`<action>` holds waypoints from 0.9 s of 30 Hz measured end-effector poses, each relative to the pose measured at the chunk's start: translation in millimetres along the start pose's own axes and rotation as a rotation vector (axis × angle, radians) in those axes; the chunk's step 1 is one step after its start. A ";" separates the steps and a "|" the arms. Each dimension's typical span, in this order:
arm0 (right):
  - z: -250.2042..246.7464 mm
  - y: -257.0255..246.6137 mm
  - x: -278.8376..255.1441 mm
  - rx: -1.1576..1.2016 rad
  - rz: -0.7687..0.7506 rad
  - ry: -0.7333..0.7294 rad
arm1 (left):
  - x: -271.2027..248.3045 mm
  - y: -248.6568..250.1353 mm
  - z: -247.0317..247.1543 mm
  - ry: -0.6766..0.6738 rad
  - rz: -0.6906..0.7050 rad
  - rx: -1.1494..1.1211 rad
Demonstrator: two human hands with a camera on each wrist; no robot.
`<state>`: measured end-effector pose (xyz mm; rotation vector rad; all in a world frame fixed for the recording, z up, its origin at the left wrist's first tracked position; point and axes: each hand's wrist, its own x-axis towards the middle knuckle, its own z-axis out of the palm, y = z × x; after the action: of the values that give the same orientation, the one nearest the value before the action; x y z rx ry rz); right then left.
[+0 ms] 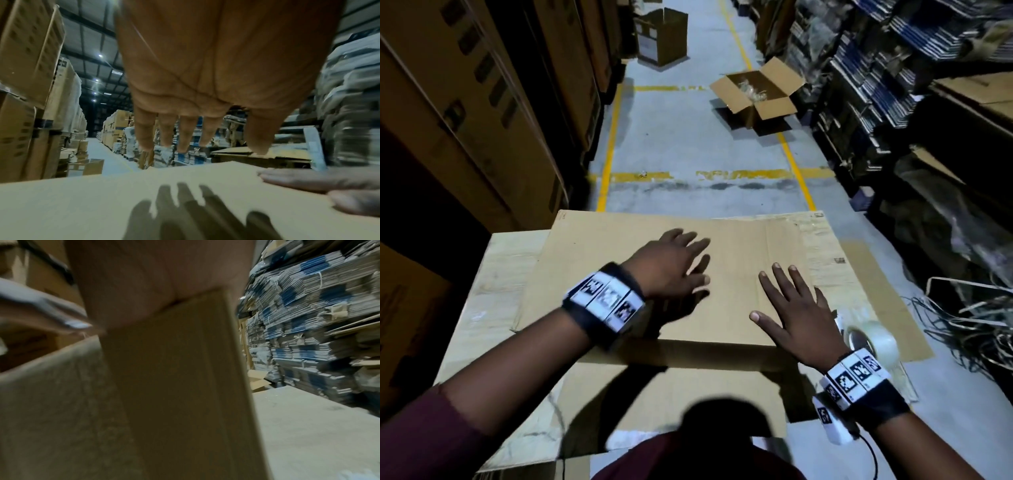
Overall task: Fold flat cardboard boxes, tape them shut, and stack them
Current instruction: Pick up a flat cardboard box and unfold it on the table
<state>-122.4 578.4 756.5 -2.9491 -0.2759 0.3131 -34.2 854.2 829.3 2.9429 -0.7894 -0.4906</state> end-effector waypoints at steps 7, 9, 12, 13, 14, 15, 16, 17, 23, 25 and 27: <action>8.6 0.2 0.8 0.160 0.035 0.186 | 69.8 -25.2 20.3 -0.059 -0.276 -0.014; 14.1 0.7 3.2 0.256 0.074 0.352 | 68.4 -23.9 19.6 -0.041 -0.284 0.003; 15.8 -0.9 6.7 0.302 0.205 0.386 | 52.6 -20.3 31.0 -0.027 -0.327 0.008; 15.4 -2.3 8.5 0.301 0.237 0.335 | 45.3 -20.4 37.1 -0.033 -0.346 0.002; 14.2 -3.1 10.2 0.282 0.254 0.282 | 38.9 -20.0 42.1 -0.043 -0.361 -0.009; 13.7 -4.5 12.6 0.247 0.259 0.234 | 33.9 -20.6 46.5 -0.055 -0.373 -0.026; 12.7 -5.4 14.6 0.209 0.264 0.193 | 31.7 -20.2 49.6 -0.070 -0.382 -0.046; 12.1 -6.5 16.7 0.183 0.275 0.157 | 32.0 -20.2 52.9 -0.088 -0.387 -0.060; 9.9 -12.7 21.3 0.104 0.344 0.090 | 40.3 -19.5 67.1 -0.076 -0.392 -0.096; 13.5 -13.1 20.0 0.182 0.376 0.148 | 39.1 -19.5 66.6 -0.071 -0.389 -0.094; 14.1 -14.3 18.9 0.255 0.400 0.238 | 40.0 -20.5 62.6 -0.079 -0.385 -0.091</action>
<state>-109.7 598.1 741.9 -2.7291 0.3616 0.0359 -11.5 853.9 755.6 3.0068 -0.1911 -0.6479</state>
